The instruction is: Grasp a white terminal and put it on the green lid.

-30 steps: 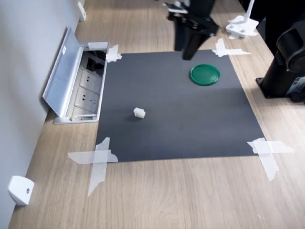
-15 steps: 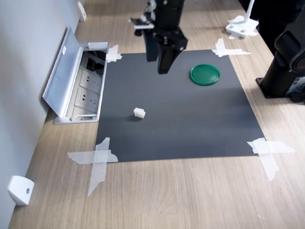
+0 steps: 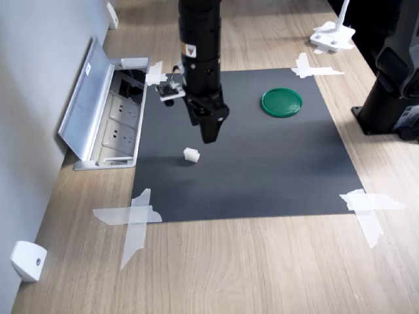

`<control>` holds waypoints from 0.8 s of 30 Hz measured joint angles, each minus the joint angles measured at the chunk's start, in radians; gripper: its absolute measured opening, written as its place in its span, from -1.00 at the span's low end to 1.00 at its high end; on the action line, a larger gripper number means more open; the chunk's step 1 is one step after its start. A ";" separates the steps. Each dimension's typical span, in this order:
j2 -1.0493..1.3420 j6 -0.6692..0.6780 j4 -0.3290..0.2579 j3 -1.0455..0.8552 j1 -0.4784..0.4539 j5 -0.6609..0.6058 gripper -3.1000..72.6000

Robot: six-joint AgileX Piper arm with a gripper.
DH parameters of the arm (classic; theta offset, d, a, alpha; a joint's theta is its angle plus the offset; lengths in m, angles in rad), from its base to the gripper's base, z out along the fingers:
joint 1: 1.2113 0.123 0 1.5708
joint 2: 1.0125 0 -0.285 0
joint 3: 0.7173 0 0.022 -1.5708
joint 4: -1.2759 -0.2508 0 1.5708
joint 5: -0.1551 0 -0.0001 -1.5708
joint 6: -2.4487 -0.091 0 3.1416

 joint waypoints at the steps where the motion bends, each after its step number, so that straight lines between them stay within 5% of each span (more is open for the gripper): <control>1: -0.005 -0.004 0.000 0.000 0.000 0.009 0.64; 24: -0.094 -0.047 0.044 0.003 0.045 0.109 0.64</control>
